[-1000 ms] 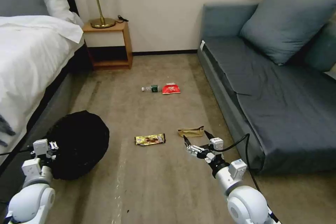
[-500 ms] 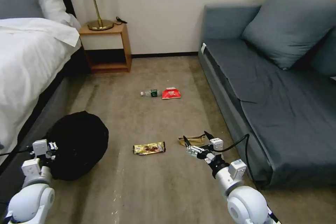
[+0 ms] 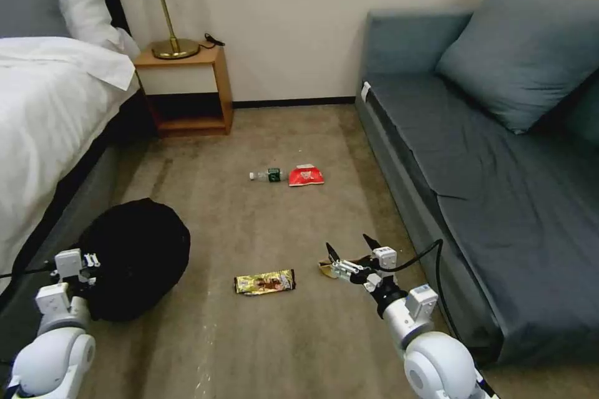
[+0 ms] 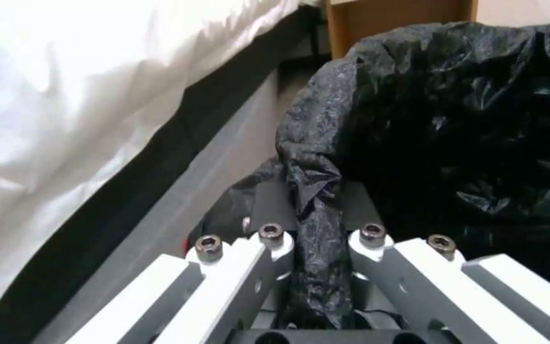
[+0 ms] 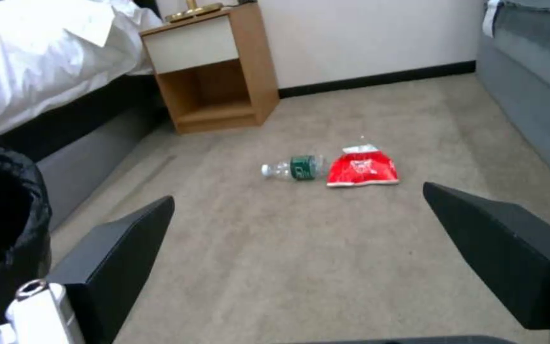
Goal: Pick up the trash bin, then pick up the garbage on the floor and place it into the trash bin.
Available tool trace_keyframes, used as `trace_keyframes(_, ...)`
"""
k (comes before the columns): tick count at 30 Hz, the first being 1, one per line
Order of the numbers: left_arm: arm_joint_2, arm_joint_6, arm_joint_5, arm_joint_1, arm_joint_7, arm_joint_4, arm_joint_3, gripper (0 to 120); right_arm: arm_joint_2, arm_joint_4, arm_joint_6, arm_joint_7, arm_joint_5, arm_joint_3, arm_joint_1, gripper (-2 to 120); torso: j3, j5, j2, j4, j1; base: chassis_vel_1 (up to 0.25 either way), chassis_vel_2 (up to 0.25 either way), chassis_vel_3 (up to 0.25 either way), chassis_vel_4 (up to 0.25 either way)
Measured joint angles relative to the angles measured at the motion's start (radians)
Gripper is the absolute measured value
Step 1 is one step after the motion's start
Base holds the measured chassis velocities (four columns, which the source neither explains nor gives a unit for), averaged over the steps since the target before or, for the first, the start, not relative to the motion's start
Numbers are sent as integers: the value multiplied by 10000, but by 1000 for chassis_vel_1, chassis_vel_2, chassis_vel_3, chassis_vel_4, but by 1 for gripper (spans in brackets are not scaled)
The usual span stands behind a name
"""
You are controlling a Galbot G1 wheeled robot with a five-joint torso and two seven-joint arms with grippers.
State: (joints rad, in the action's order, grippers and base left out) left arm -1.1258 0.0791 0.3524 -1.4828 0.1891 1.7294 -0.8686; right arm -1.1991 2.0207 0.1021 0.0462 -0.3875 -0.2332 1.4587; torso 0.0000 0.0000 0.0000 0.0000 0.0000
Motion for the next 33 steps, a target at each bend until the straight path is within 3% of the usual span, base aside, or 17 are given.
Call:
trace_keyframes(20,82,-131,96,-26,4,-24,-48,6,290,-172,-96,-255,255,282,-361,100,1,0,0,-2,1,-95,96,91,-90)
trace_keyframes(30,344,-325,307,-23,8,-149,-122,6,1028,-883,512,-356,-92,980,-2146,100,0,0,0,0,0,-5,2,2,-5)
trace_keyframes(33,429,-391,364,-57,-30,-155,-161,6,1411,-1696,635,-748,-264,1701,-3383,100,1,1,0,-1,0,0,0,0,0)
